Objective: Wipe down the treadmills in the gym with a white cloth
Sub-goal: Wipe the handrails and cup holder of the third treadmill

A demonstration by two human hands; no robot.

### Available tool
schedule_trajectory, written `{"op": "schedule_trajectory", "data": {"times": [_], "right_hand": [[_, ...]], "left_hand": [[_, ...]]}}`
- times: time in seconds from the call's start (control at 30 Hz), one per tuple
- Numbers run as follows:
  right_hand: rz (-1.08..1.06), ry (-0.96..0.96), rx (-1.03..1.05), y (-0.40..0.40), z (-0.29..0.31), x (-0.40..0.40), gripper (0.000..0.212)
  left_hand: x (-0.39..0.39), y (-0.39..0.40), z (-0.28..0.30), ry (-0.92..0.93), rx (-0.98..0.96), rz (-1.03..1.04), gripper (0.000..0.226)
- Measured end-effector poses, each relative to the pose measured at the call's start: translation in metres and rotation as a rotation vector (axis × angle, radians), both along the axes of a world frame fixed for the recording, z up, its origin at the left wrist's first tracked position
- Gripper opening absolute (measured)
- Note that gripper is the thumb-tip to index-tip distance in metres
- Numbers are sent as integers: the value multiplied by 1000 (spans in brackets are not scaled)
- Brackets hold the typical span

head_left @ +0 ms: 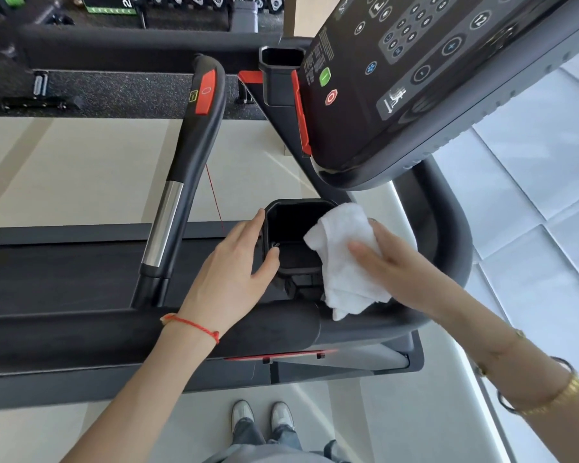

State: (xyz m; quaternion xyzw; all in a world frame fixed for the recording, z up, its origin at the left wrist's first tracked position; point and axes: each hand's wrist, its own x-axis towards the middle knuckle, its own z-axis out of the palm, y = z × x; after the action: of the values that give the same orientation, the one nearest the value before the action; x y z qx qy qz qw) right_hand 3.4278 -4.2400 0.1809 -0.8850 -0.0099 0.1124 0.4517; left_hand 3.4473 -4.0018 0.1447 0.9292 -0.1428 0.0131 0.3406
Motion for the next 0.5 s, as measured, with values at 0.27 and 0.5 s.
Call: {"op": "schedule_trajectory", "data": {"times": [0.27,0.5], "right_hand": [[453,-347,-457,19,5,-21,51],[547,-375,-802,68,-6,13,42]], "left_hand": [[1,3,2,23,-151,37,46],[0,4,-2,16,-180,69,41]]}}
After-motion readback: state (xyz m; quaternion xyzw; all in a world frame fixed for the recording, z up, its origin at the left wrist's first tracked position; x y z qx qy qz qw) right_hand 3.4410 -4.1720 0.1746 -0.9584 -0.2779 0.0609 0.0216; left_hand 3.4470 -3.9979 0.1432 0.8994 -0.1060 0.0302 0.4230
